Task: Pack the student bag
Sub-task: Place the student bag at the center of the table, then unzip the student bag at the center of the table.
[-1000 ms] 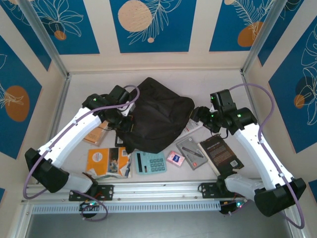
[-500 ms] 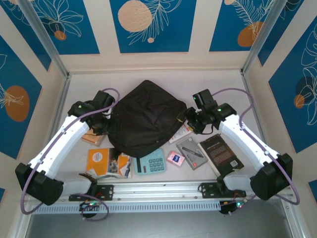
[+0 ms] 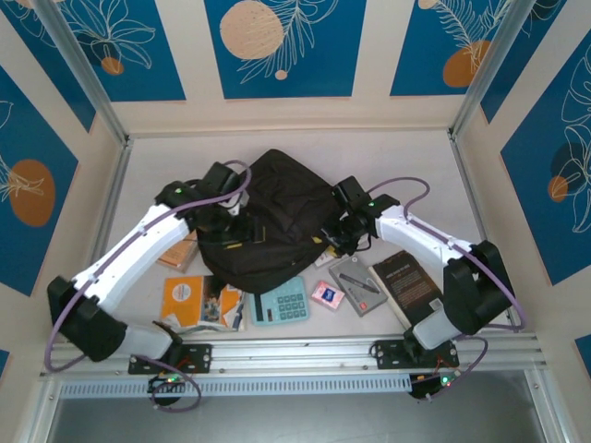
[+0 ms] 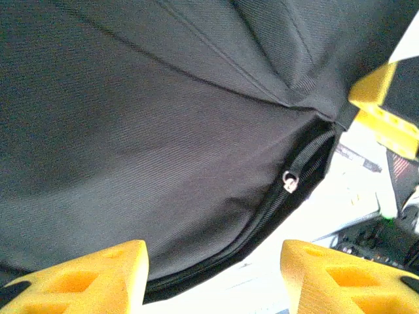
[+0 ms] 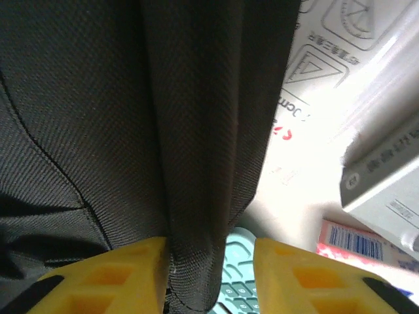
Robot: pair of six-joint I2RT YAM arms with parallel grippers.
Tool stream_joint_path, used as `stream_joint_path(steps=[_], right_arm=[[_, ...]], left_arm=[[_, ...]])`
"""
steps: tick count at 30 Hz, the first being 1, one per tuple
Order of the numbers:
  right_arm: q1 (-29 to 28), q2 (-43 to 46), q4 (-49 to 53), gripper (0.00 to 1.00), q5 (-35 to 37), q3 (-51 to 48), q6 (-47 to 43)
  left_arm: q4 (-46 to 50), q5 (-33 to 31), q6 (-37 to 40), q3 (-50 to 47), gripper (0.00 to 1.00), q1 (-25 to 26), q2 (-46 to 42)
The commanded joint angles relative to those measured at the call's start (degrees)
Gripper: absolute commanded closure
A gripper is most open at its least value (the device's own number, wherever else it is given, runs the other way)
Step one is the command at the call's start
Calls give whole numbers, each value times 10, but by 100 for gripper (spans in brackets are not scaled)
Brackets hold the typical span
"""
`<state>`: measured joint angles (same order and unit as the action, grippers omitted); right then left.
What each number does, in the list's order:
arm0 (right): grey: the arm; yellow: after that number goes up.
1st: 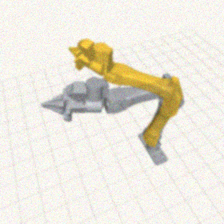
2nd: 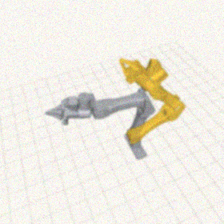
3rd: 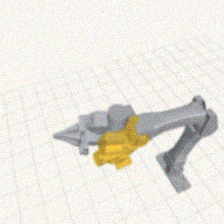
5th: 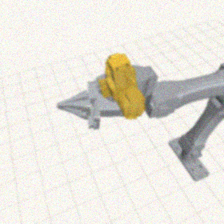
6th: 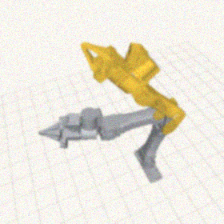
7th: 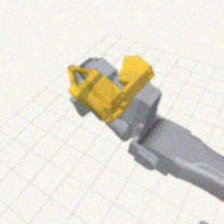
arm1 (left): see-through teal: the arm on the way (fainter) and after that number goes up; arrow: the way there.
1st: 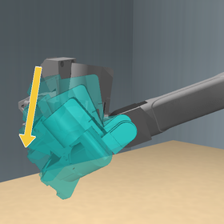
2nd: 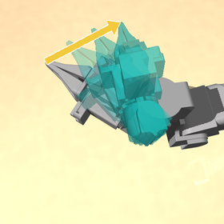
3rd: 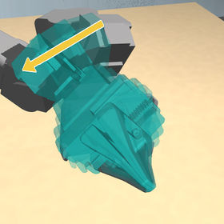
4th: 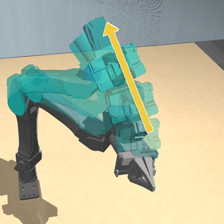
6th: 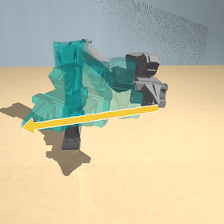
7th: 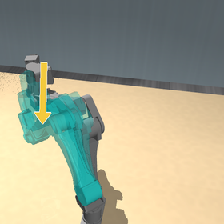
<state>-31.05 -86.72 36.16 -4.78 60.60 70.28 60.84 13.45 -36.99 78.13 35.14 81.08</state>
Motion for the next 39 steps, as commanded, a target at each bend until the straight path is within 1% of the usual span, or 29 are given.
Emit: stream_joint_path(steps=[1, 4, 6, 8, 14, 19, 22, 26, 31, 32, 36, 39], right_arm=[[9, 0, -68, 75, -42, -18, -12], [20, 10, -109, 95, -72, -37, -16], [24, 25, -137, 100, -88, -53, -19], [29, 46, -171, 100, -102, -75, -16], [38, 106, -264, 100, -123, -136, -4], [41, 128, -325, 100, -140, -171, 8], [41, 139, -341, 100, -145, -180, 10], [45, 152, -339, 100, -147, -184, 7], [52, 169, -335, 100, -146, -197, 10], [53, 171, -334, 100, -146, -199, 11], [58, 184, -331, 100, -144, -209, 15], [65, 192, -318, 100, -141, -209, 9]], left_arm=[[-25, 33, 46, 46, 45, 35, 40], [-54, 38, 55, 59, 45, 53, 75], [-75, 48, 52, 61, 45, 59, 96], [-96, 62, 52, 62, 45, 64, 116], [-124, 73, 45, 56, 45, 72, 153], [-151, 90, 38, 59, 45, 75, 179], [-168, 100, 30, 64, 47, 76, 195], [-172, 111, 25, 72, 54, 80, 216], [-191, 128, 20, 52, 72, 89, 210], [-194, 131, 20, 46, 77, 90, 206], [-205, 134, 15, 17, 100, 91, 183], [-197, 124, 20, 7, 100, 90, 159]])
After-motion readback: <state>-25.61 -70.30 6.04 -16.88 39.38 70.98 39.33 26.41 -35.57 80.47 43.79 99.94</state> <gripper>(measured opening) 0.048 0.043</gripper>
